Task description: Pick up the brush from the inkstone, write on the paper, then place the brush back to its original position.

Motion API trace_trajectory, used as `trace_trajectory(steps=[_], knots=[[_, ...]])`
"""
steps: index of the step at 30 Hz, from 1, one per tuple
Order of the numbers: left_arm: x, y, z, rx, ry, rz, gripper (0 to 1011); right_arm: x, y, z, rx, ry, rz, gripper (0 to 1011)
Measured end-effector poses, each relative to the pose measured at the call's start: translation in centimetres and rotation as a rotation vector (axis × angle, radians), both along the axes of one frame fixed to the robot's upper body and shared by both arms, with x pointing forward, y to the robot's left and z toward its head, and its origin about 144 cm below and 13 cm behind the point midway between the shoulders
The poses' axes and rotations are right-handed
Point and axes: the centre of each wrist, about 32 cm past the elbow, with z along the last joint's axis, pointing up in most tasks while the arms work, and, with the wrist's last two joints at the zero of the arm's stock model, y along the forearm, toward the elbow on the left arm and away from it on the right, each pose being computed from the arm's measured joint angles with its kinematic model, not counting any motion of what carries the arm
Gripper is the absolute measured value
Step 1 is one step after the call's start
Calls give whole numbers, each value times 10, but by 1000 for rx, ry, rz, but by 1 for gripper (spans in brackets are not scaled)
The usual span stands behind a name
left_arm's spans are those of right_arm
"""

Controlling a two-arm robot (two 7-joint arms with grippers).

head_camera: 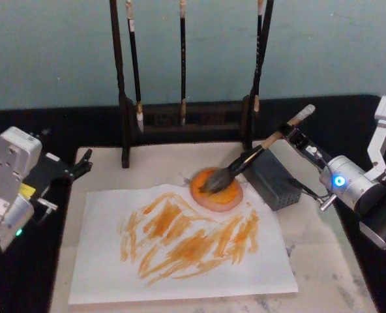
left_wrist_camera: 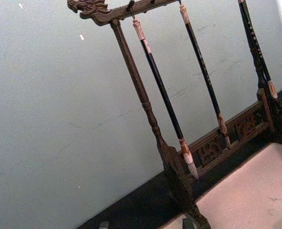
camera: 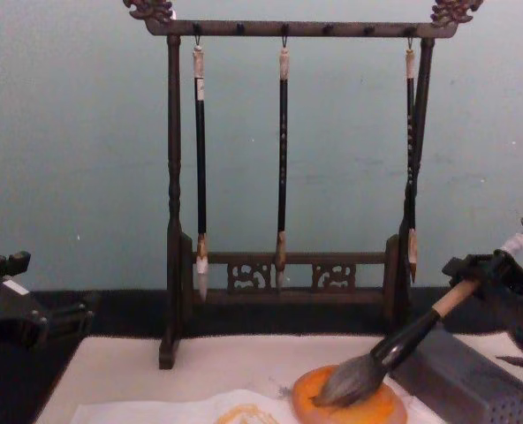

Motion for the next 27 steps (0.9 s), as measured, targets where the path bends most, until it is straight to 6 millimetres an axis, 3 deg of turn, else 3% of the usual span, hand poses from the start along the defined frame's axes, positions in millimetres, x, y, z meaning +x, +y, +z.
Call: trace_trajectory(steps=[14,27], knots=[[0,0,0,0,0,0,1001,0,0,0,-1,0,-2,173],[0,0,0,0,0,0,1001,0,0,0,0,0,-1,537]])
